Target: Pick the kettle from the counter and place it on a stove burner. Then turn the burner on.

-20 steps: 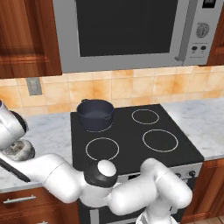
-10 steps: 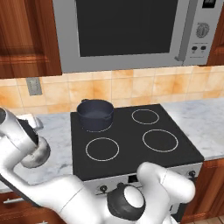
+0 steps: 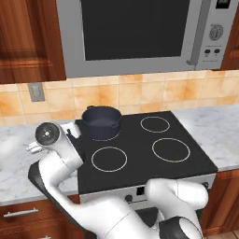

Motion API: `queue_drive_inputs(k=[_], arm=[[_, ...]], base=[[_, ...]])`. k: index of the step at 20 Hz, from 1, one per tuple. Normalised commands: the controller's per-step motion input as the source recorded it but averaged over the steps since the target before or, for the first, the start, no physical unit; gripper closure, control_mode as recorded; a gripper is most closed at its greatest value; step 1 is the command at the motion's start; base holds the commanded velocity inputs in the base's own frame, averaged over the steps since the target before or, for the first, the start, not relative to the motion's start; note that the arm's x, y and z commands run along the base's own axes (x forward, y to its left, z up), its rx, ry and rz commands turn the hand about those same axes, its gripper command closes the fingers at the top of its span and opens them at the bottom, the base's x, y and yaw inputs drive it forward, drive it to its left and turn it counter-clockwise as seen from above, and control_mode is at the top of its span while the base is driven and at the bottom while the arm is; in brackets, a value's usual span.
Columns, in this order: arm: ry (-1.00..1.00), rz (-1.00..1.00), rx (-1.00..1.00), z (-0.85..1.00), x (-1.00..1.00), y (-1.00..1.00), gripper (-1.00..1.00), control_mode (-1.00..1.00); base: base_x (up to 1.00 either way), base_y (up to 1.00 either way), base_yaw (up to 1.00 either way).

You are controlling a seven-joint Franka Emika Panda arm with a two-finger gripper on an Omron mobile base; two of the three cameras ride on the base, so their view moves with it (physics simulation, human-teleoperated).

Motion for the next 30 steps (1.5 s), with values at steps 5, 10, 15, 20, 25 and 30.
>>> queue_drive_inputs(k=[5, 10, 15, 20, 25, 30], arm=[[0.11, 0.0, 0.2, 0.71, 0.0, -1.0, 1.0, -1.0], [0.25, -0.04, 0.24, 0.55, 0.0, -1.0, 1.0, -1.0], [0.16, -0.05, 0.14, 0.23, -0.01, -0.71, 1.0, -1.0], [-0.01, 0.0, 0.0, 0.0, 0.0, 0.0, 1.0, -1.0], [-0.29, 0.0, -0.18, -0.13, -0.08, 0.0, 1.0, -1.0], [-0.23, -0.12, -0.16, -0.02, -0.13, 0.0, 1.0, -1.0]], base=[[0.0, 0.0, 0.0], [0.0, 0.0, 0.0], [0.0, 0.0, 0.0], [0.0, 0.0, 0.0], [0.0, 0.0, 0.0], [0.0, 0.0, 0.0]])
